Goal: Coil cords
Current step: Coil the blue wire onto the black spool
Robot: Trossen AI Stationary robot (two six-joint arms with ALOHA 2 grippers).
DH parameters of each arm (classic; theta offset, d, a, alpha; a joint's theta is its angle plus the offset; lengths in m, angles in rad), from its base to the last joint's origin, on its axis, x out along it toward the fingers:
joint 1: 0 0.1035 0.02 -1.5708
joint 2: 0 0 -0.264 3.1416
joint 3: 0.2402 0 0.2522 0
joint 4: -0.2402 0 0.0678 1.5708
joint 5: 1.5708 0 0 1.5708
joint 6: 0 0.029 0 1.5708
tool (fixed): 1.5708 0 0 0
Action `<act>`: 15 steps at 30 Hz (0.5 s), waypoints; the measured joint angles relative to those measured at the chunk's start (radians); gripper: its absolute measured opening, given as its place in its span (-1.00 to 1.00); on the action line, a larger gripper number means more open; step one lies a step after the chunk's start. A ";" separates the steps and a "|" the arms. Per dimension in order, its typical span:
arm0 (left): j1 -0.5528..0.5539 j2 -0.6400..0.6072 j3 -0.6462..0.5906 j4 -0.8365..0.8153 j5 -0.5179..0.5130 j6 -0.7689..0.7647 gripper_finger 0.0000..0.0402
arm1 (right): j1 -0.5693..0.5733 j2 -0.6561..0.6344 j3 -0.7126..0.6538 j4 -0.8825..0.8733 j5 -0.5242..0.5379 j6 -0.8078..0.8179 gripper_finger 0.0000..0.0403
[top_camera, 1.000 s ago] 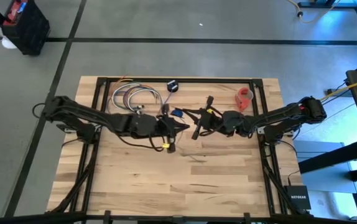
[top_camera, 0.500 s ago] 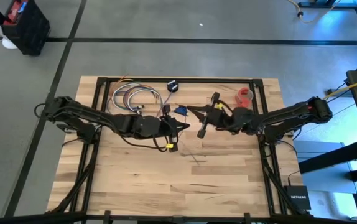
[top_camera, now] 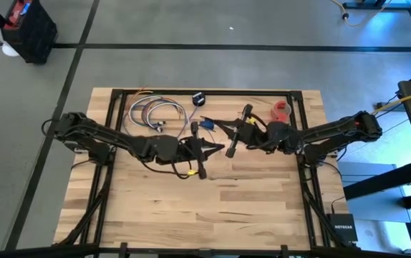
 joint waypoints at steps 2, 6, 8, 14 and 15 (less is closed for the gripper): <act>0.008 0.012 0.000 0.020 -0.005 0.001 -0.99 | 0.000 -0.002 0.000 0.005 0.001 0.000 -0.98; 0.025 0.041 0.000 0.044 -0.020 -0.001 -0.99 | 0.000 -0.003 0.000 -0.002 0.008 -0.002 -0.98; 0.040 0.054 0.000 0.045 -0.020 -0.007 -0.99 | -0.001 -0.003 -0.001 -0.007 0.003 0.000 -0.98; 0.063 0.072 0.001 0.016 -0.059 -0.011 -0.99 | -0.001 -0.007 -0.002 -0.002 -0.021 0.055 -0.98; 0.064 0.072 0.001 0.012 -0.063 -0.014 -0.99 | -0.001 -0.008 -0.002 0.003 -0.023 0.065 -0.98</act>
